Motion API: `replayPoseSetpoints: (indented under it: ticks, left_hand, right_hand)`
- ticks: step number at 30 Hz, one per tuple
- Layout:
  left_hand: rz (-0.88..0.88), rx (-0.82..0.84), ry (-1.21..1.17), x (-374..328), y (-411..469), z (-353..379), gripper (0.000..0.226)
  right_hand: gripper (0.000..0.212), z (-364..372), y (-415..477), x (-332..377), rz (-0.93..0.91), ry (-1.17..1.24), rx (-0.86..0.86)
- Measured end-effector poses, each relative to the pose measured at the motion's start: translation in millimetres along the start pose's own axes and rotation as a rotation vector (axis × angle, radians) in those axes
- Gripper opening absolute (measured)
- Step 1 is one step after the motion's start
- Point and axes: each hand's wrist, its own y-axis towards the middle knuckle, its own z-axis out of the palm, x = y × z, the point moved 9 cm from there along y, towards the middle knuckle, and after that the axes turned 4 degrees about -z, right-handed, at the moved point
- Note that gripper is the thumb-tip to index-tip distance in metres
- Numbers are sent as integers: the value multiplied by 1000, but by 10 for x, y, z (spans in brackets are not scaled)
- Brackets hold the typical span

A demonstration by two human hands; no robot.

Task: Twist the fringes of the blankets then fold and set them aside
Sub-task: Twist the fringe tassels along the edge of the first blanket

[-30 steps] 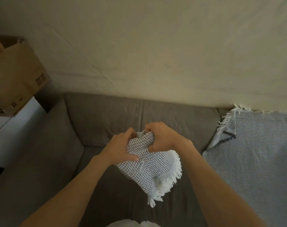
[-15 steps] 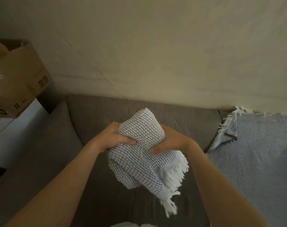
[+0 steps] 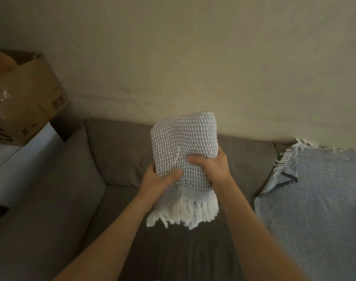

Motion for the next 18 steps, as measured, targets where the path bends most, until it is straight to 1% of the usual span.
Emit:
replayPoseSetpoints:
  ticks: [1, 2, 4, 6, 8, 10, 13, 15, 17, 18]
  left_hand:
    - [-1, 96, 16, 56, -14, 90, 80]
    - [6, 144, 40, 98, 0, 103, 76]
    - [14, 144, 38, 91, 30, 36, 68]
    - [17, 129, -29, 4, 48, -16, 61]
    - [-20, 157, -157, -85, 40, -12, 53]
    - [-63, 192, -231, -165, 22, 20, 45]
    - [-87, 243, -203, -275, 9, 65, 42]
    - [-90, 257, -196, -323, -16, 105, 42]
    - [-79, 224, -204, -353, -26, 119, 41]
    - [-75, 204, -211, -371, -32, 124, 41]
  right_hand:
    - [69, -3, -13, 55, -11, 38, -6]
    - [68, -14, -21, 104, -18, 57, -3]
    - [65, -54, -16, 164, -14, 68, 11]
    - [63, -90, -2, 144, 25, 113, 31]
    - [64, -65, -24, 54, 109, 230, 74]
    - [61, 1, -94, -32, 217, 333, 148]
    - [49, 12, -159, -3, 284, 449, 191]
    - [48, 15, -154, 73, 259, 546, 216]
    - [42, -11, -149, 133, 221, 611, 207]
    - [43, -29, -157, 129, 211, 626, 197]
